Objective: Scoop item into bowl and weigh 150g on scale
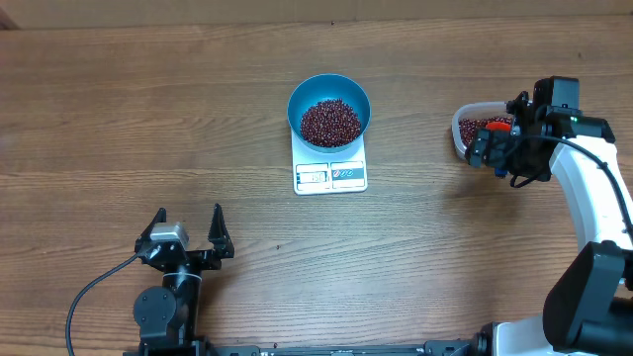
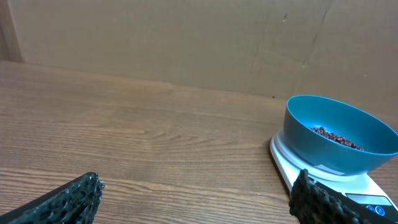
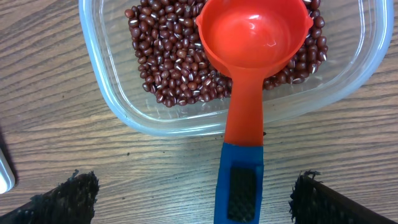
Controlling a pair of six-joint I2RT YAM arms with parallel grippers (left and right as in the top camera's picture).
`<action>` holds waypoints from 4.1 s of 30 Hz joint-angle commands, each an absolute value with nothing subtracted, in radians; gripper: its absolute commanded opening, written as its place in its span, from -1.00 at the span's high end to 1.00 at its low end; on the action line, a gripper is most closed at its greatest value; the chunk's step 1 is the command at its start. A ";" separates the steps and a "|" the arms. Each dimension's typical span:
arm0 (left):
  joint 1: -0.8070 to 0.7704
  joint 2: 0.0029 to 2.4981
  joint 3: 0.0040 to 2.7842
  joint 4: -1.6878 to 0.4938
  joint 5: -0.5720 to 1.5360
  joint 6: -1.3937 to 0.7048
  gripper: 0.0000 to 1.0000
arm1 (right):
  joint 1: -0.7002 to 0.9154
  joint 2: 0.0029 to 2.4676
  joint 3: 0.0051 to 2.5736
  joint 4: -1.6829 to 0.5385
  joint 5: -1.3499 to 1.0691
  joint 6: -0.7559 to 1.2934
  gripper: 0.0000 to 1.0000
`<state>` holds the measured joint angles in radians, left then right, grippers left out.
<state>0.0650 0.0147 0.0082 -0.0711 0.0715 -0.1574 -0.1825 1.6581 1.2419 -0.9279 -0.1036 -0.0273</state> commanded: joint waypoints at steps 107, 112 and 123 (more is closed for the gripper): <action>0.063 0.004 0.005 -0.073 0.071 -0.169 -0.99 | -0.185 1.156 1.269 -0.877 -0.106 -0.028 -1.00; 0.063 0.004 0.005 -0.073 0.071 -0.169 -0.99 | -0.185 1.157 1.269 -0.894 -0.106 -0.028 -1.00; 0.063 0.004 0.005 -0.073 0.071 -0.169 -0.99 | -0.186 1.157 1.267 -0.896 -0.107 -0.028 -1.00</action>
